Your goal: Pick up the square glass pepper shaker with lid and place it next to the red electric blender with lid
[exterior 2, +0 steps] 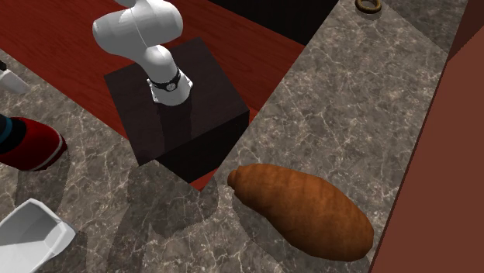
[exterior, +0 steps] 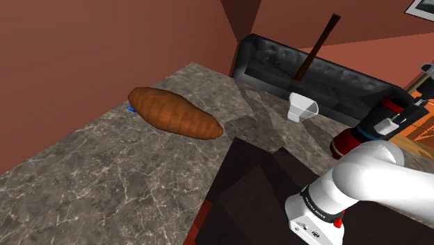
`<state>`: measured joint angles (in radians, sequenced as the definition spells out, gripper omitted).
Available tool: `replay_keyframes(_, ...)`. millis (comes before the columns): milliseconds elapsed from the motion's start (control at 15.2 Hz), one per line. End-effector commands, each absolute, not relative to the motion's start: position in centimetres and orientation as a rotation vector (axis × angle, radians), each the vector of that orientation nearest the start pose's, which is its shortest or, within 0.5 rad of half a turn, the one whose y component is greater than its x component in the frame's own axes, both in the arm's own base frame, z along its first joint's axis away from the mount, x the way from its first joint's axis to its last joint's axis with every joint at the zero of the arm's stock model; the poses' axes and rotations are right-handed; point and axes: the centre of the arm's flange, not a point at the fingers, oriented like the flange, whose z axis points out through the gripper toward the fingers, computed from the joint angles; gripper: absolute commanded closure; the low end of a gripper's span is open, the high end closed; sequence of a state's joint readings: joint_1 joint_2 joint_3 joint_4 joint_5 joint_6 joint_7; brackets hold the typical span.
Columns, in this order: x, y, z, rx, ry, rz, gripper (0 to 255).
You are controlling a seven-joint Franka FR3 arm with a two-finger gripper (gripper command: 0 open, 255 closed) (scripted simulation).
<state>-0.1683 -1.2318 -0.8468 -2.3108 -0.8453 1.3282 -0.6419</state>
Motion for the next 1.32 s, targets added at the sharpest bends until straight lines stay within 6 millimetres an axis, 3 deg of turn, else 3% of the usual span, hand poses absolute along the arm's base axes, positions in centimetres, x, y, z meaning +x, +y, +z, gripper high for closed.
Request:
replay_keyframes(0,-1.2,-37.3,51.7,-3.155,0.220,0.034,255)
replay_keyframes(1254,-1.2,-37.3,41.7,-3.155,0.220,0.034,255)
